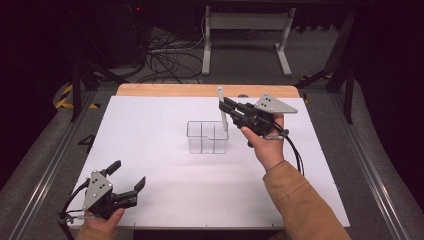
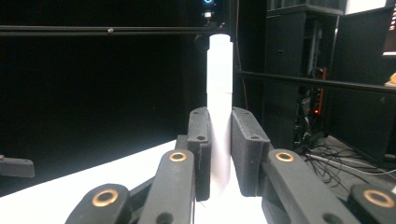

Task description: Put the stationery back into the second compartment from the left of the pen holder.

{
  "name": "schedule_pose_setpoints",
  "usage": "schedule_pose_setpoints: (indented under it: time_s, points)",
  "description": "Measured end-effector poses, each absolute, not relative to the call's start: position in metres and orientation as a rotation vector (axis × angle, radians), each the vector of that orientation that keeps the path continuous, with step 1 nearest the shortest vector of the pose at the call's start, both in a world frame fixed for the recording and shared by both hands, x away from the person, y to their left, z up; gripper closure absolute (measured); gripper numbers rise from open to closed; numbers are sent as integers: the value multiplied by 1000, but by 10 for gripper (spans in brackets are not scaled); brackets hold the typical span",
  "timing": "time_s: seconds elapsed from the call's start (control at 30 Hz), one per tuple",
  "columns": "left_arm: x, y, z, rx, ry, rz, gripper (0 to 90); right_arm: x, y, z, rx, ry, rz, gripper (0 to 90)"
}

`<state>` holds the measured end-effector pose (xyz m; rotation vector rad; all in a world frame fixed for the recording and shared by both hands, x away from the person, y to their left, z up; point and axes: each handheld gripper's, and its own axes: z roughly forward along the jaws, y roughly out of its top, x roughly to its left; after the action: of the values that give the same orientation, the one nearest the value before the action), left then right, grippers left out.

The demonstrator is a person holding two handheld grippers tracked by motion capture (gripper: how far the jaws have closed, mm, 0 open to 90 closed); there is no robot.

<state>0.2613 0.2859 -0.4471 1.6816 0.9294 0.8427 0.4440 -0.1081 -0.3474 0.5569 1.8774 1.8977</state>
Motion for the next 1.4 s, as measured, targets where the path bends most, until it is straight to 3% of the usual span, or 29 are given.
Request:
schedule_pose_setpoints:
  time_s: [1.4]
  points:
    - [262,286,-448,1687,927,834,104,466,-62,-397,608,1942,1846,793]
